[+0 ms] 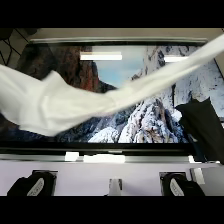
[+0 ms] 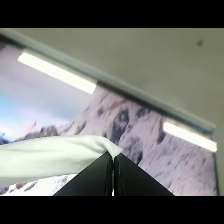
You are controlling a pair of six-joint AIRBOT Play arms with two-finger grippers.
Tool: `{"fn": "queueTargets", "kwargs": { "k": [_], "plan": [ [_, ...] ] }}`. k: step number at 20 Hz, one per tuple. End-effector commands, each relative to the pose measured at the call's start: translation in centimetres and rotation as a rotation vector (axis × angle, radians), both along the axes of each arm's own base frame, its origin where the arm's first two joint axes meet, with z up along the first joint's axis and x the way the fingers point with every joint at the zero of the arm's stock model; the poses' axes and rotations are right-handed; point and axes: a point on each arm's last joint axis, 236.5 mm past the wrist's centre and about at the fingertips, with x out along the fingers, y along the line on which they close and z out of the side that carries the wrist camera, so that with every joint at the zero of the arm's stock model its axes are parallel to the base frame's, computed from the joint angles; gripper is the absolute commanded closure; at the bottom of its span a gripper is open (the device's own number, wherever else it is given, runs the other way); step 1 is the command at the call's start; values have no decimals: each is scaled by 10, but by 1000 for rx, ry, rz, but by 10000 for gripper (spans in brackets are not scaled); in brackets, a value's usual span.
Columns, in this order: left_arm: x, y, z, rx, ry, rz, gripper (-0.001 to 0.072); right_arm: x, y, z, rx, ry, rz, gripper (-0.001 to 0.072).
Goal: Fold the shirts.
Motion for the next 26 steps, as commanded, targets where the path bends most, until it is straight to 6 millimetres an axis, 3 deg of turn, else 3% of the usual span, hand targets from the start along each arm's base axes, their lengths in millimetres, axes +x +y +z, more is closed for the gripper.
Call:
{"fn": "queueTargets", "kwargs": {
  "k": [1,5,7,9,12,13,16,17,20,21,23,26],
  "plan": [
    [3,-42,-114,-59,272,-133,679,43,-15,-97,6,329,-4,690],
    [-3,-102,-251,-247,571,-208,678,120,-28,-220,87,600,-15,691],
    [-4,-123,-292,-347,662,-191,678,143,-19,-274,216,727,-24,691],
    [4,-136,-312,-358,682,-196,678,154,4,-307,345,813,20,671],
    [23,-145,-319,-381,638,-193,678,161,29,-317,456,845,98,270],
    [28,-144,-319,-382,620,-183,678,158,30,-316,447,847,109,219],
    [34,-139,-317,-336,568,-212,678,120,21,-324,309,966,163,215],
    [32,-139,-317,-318,562,-231,678,101,13,-333,262,1041,150,215],
    [30,-138,-318,-308,567,-246,678,41,19,-369,260,1181,164,213],
    [29,-139,-318,-307,569,-248,678,16,24,-388,275,1223,159,121],
    [29,-139,-318,-300,565,-255,678,-26,32,-423,318,1300,120,20],
    [29,-139,-318,-302,565,-255,678,-70,43,-457,388,1391,66,22]
  ]
}}
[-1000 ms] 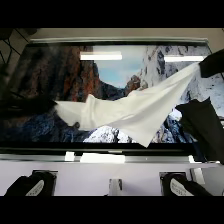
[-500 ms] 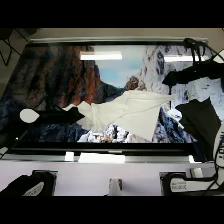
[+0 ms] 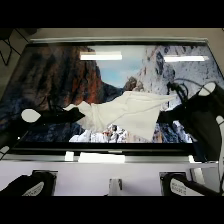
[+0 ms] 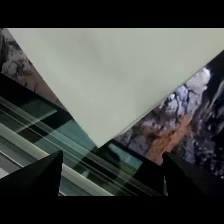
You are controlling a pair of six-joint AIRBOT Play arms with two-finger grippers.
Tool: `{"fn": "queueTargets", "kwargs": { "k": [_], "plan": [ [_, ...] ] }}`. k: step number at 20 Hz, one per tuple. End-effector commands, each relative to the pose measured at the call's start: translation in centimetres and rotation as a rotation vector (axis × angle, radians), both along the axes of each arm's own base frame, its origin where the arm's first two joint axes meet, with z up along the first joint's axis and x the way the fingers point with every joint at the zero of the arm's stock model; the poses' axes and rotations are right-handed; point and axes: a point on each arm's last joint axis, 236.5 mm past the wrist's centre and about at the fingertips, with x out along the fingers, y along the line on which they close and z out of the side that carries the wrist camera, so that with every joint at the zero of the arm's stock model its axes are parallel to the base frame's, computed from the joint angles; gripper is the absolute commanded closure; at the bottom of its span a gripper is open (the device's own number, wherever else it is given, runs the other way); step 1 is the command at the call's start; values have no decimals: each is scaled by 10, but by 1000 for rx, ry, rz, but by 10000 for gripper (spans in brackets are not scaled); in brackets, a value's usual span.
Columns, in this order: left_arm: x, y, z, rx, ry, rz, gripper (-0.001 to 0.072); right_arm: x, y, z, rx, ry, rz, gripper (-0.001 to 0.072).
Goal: Fold the shirts.
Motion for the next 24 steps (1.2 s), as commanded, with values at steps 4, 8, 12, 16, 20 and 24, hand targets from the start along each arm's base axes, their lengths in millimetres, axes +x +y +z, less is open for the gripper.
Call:
{"fn": "queueTargets", "kwargs": {
  "k": [4,8,12,16,20,24],
  "plan": [
    [-7,-3,-2,-1,19,-30,678,-57,11,-63,1,121,-121,25],
    [-23,-8,-5,12,36,-116,678,-50,24,-81,54,116,-255,60],
    [-29,-9,-6,18,39,-149,678,-50,35,-96,106,136,-313,63],
    [-28,-9,-4,17,34,-149,678,-25,51,-87,204,74,-376,187],
    [-10,-13,27,7,-51,-154,679,-19,57,-77,243,15,-289,690],
    [23,-16,152,23,-433,-191,681,29,59,-2,284,-201,-163,692]
  ]
}}
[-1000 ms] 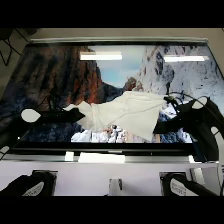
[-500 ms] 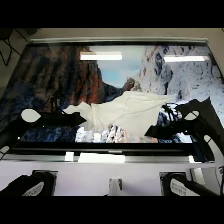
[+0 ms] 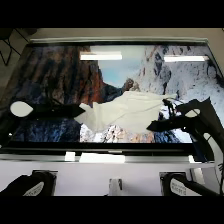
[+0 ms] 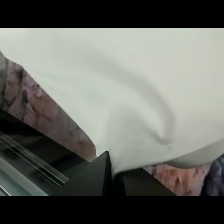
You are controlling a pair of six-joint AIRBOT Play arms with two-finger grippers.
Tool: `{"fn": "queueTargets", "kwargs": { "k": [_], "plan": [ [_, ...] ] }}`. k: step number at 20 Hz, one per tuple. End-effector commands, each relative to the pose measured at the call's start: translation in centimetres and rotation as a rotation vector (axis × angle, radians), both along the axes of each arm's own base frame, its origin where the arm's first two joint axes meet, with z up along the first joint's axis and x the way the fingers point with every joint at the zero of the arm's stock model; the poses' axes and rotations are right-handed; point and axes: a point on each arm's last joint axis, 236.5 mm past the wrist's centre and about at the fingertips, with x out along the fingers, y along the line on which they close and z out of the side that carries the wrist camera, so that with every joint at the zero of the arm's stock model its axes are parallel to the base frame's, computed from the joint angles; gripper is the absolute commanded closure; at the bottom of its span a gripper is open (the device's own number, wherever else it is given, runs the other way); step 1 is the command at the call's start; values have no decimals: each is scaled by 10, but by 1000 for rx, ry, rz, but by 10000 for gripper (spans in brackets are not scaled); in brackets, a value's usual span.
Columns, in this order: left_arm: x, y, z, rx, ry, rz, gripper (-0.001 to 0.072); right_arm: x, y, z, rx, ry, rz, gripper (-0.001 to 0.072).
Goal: Fold the shirts.
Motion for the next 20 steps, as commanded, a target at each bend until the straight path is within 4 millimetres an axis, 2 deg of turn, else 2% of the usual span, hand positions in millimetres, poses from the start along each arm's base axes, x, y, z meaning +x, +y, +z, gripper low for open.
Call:
{"fn": "queueTargets", "kwargs": {
  "k": [1,2,3,4,5,6,7,8,9,10,11,12,13,14,15,16,18,20],
  "plan": [
    [26,7,131,-10,-377,17,681,53,5,95,30,-285,45,692],
    [29,15,191,-21,-536,58,680,80,4,159,20,-467,27,692],
    [26,27,259,-40,-708,114,681,97,1,235,-11,-674,13,692],
    [14,47,334,-55,-900,192,681,101,-5,313,-66,-882,-5,692],
    [-5,71,397,-59,-1058,276,681,92,-12,398,-143,-1112,-37,691],
    [-26,101,449,-36,-1189,377,681,72,-23,475,-236,-1326,-91,691],
    [-44,130,481,-1,-1256,477,681,36,-34,546,-348,-1525,-149,691],
    [-54,161,493,45,-1248,588,681,-2,-43,597,-442,-1674,-208,692],
    [-54,188,483,88,-1161,687,681,-42,-50,634,-520,-1786,-267,692],
    [-49,213,453,148,-1008,767,681,-72,-56,653,-574,-1844,-312,692],
    [-45,226,413,222,-847,789,680,-94,-58,659,-598,-1859,-343,692],
    [-42,224,382,245,-728,762,680,-104,-58,653,-602,-1831,-345,692],
    [-41,206,366,236,-680,683,680,-104,-55,640,-588,-1776,-324,691],
    [-41,179,365,210,-700,563,680,-100,-52,624,-575,-1708,-290,691],
    [-44,156,373,166,-742,478,680,-94,-49,609,-574,-1650,-253,691],
    [-46,144,384,126,-784,445,680,-89,-48,599,-574,-1611,-230,691],
    [-50,139,404,80,-854,447,680,-85,-49,592,-579,-1584,-217,691],
    [-55,142,406,95,-867,459,680,-87,-55,591,-613,-1578,-227,691]
  ]
}}
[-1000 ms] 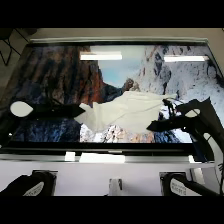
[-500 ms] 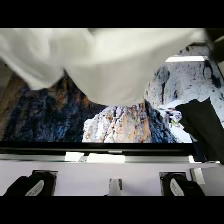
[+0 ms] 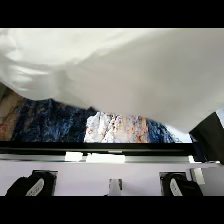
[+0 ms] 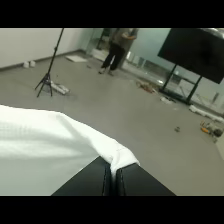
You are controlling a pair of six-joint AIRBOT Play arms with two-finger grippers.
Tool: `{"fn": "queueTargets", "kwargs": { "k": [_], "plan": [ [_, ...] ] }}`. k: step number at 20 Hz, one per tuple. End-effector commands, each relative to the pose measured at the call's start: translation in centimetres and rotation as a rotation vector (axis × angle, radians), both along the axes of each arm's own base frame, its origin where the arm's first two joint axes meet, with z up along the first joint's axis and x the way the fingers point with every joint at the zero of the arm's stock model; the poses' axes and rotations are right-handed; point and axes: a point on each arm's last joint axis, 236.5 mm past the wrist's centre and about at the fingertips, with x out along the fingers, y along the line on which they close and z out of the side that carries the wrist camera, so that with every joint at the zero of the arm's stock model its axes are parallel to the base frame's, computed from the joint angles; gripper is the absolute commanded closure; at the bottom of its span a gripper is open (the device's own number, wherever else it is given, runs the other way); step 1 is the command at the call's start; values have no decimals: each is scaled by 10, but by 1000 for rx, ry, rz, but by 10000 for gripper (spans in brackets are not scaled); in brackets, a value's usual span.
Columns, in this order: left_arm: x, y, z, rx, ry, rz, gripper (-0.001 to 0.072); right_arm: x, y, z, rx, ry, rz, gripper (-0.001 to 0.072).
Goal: Fold the shirts.
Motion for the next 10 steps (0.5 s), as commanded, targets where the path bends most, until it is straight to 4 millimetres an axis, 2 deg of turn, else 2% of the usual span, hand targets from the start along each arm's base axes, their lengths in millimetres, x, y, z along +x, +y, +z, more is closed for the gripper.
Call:
{"fn": "queueTargets", "kwargs": {
  "k": [1,3,5,7,10],
  "plan": [
    [-8,-5,3,13,-14,-17,680,-4,-11,-11,-27,46,-55,691],
    [-7,2,-9,48,31,11,680,1,-24,-25,-57,102,-110,691],
    [-2,4,-33,77,122,15,680,19,-39,-59,-89,248,-154,691],
    [9,2,-73,80,254,0,680,44,-43,-119,-96,496,-131,691],
    [32,-11,-174,50,525,-64,680,81,-32,-239,-43,944,-1,691]
  ]
}}
